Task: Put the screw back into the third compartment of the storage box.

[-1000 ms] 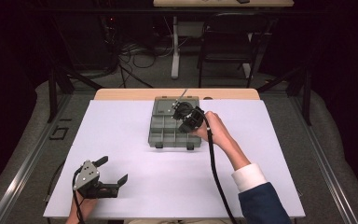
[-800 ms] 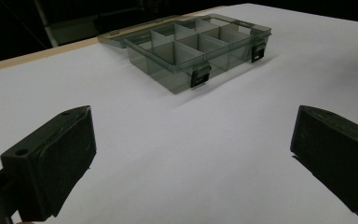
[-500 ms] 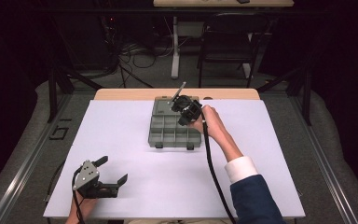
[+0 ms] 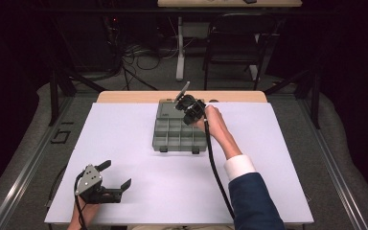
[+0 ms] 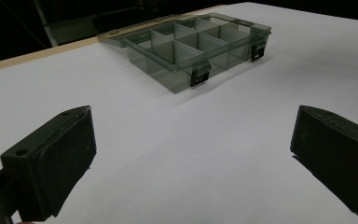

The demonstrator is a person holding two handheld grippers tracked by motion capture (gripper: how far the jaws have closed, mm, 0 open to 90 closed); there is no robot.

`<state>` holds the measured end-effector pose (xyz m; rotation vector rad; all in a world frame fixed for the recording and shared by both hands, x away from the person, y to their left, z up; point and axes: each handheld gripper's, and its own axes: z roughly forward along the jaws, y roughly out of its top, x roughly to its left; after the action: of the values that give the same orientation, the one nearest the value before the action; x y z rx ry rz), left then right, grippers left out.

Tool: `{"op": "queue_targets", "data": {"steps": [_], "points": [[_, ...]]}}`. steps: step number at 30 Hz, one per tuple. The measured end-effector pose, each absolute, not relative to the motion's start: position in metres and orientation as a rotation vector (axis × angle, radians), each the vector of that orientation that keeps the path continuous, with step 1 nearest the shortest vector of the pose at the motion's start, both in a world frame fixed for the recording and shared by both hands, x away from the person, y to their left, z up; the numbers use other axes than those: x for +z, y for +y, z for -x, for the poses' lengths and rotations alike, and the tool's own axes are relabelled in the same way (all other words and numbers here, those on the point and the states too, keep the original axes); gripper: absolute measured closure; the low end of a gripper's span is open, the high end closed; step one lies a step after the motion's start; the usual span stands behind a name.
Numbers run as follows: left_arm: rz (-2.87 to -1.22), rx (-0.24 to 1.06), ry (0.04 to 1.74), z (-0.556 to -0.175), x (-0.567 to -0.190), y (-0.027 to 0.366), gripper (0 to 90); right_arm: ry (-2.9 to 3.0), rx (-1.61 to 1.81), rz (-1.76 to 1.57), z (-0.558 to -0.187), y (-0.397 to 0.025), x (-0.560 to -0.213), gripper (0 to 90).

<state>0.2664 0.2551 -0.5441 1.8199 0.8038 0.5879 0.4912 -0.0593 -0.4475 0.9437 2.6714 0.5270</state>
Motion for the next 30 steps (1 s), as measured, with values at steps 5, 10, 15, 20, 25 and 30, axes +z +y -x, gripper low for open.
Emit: {"op": "queue_targets", "data": {"steps": [5, 10, 15, 20, 25, 30], "points": [[-1.821, 0.587, 0.801, -0.266, -0.544, 0.255, 0.1, 2.663, 0.515, -0.972, -0.498, -0.057, -0.456, 87.4], [-1.821, 0.585, 0.802, -0.266, -0.544, 0.255, 0.0, 2.666, 0.501, -0.978, -0.505, -0.054, -0.464, 87.1], [-1.819, 0.586, 0.801, -0.266, -0.544, 0.255, 0.0, 2.664, 0.515, -0.993, -0.507, -0.052, -0.468, 77.9], [-1.819, 0.586, 0.800, -0.266, -0.544, 0.255, 0.0, 2.656, 0.538, -1.017, -0.506, -0.055, -0.465, 71.7], [-1.819, 0.583, 0.801, -0.266, -0.544, 0.255, 0.1, 2.655, 0.604, -1.019, -0.499, -0.063, -0.460, 56.3], [-1.821, 0.585, 0.805, -0.266, -0.544, 0.255, 0.0, 2.647, 0.684, -1.013, -0.490, -0.073, -0.458, 41.1]]}}
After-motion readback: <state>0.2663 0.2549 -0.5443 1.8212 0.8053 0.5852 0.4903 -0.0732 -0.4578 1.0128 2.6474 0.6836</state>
